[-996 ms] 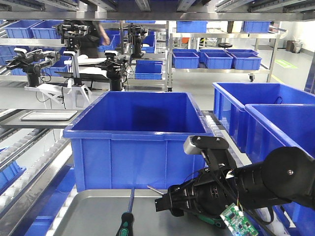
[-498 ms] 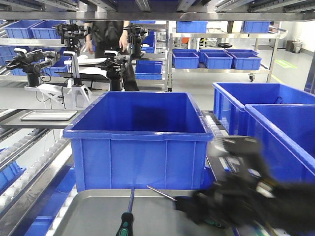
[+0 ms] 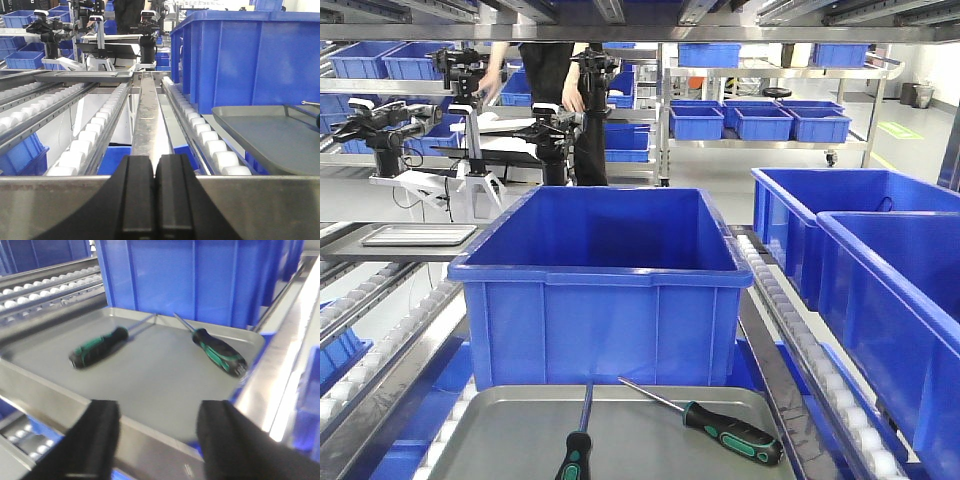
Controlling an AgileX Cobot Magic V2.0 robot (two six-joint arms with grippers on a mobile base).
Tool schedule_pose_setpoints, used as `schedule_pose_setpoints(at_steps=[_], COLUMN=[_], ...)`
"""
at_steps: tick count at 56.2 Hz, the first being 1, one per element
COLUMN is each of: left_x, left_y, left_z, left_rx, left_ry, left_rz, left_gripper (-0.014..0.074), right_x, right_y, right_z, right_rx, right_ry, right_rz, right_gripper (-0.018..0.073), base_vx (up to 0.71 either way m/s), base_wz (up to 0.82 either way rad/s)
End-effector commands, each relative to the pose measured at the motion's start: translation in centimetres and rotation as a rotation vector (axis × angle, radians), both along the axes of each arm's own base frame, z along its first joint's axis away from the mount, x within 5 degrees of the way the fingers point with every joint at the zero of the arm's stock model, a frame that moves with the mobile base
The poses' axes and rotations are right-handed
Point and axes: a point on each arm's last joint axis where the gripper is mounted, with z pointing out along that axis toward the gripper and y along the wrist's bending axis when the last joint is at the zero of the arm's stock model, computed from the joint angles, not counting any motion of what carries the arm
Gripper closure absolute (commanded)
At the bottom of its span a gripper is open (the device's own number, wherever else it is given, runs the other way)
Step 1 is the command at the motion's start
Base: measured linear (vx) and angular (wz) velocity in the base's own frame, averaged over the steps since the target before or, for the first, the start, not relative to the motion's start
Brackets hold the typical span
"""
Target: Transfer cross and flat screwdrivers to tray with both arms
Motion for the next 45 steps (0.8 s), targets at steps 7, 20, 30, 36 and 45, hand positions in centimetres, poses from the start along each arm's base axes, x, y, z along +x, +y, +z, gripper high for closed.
schedule_pose_setpoints(at_steps=[7, 20, 30, 36, 45], left_x=[-0.1, -0.1, -0.1, -0.1, -0.1], left_y=[0.1, 0.1, 0.1, 0.1, 0.1], left_z=[1.5, 1.5, 1.5, 1.5, 1.5], left_rx=[-0.017, -0.017, -0.017, -0.017, -0.017], left_ry=[-0.104, -0.104, -0.106, -0.104, -0.104], left_rz=[0.01, 0.01, 0.009, 0.01, 0.01], left_gripper=[0.0602, 0.0602, 0.0602, 0.0602, 0.0602], right_x=[-1.6, -2.5, -2.5, -2.5, -2.5], right_y=[-1.5, -3.4, -4.6, -5.1, -5.1], right_z=[-2.3, -6.5, -8.0, -7.2, -6.8], right_rx=[0.031, 0.009, -0.045, -0.102, -0.112], right_ry=[-0.128, -0.161, -0.259, -0.365, -0.416], right_rz=[-0.084, -0.295, -0.468, -0.528, -0.533], right_gripper=[0.0301, 0.0477, 0.0573, 0.057, 0.0568], base_vx=[0.0, 0.0, 0.0, 0.0, 0.0], base_wz=[0.0, 0.0, 0.0, 0.0, 0.0])
